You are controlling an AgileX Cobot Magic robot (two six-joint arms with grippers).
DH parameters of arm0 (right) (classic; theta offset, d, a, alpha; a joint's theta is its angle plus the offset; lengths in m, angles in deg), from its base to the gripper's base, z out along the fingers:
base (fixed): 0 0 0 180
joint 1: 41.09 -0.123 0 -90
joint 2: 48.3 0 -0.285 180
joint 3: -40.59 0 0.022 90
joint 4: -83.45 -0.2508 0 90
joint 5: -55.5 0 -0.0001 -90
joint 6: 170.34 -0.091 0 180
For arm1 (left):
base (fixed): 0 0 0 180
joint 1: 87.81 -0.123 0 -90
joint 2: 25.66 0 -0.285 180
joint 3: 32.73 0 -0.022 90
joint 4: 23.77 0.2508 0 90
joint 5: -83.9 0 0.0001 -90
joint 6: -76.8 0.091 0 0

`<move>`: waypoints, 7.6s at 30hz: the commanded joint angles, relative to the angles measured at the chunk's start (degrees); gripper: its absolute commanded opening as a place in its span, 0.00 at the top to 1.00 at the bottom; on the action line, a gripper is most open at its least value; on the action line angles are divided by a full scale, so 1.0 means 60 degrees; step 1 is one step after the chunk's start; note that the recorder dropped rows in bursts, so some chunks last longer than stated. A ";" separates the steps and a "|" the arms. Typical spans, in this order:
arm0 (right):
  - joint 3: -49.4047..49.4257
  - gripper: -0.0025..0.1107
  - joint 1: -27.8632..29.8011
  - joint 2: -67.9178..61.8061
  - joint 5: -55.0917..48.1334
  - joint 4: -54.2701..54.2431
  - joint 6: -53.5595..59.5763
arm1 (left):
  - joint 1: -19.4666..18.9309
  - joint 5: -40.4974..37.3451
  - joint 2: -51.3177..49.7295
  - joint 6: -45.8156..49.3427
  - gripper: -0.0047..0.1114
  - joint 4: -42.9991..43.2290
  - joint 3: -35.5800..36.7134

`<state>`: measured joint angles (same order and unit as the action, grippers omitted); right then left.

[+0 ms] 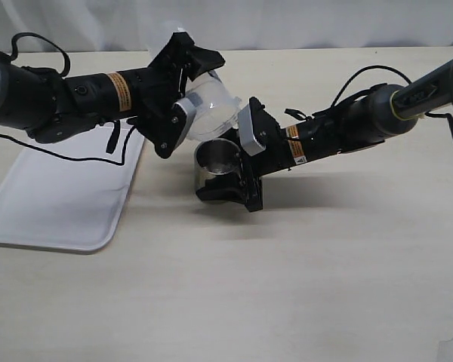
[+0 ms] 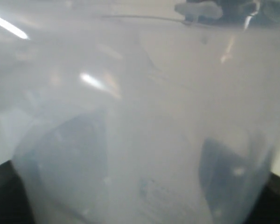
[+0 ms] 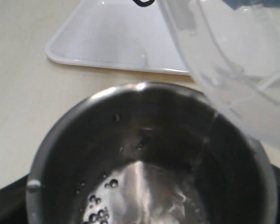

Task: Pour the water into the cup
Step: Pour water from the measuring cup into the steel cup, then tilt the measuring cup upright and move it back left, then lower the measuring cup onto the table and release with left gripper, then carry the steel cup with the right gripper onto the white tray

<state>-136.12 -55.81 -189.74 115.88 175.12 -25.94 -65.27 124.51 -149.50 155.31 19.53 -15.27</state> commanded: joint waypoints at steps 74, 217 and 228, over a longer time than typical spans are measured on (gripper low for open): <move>-0.0011 0.94 -0.0013 0.0059 0.0093 -0.0109 0.0013 | -0.3238 -0.0444 -0.0421 -1.3485 0.96 -0.4992 -0.0935; -0.0011 0.94 -0.0013 0.0437 -0.0220 -0.0206 -0.0180 | -0.6088 -0.1667 0.3142 -2.6178 0.24 0.8639 -0.0694; -0.0011 0.94 -0.0488 0.0539 0.0554 -0.0938 -0.0271 | -0.6088 -0.0862 0.4624 -2.2119 0.24 0.4594 0.2461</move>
<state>-136.12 -56.84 -187.19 117.80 171.63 -27.20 -101.78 117.68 -122.59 19.49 50.24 -2.72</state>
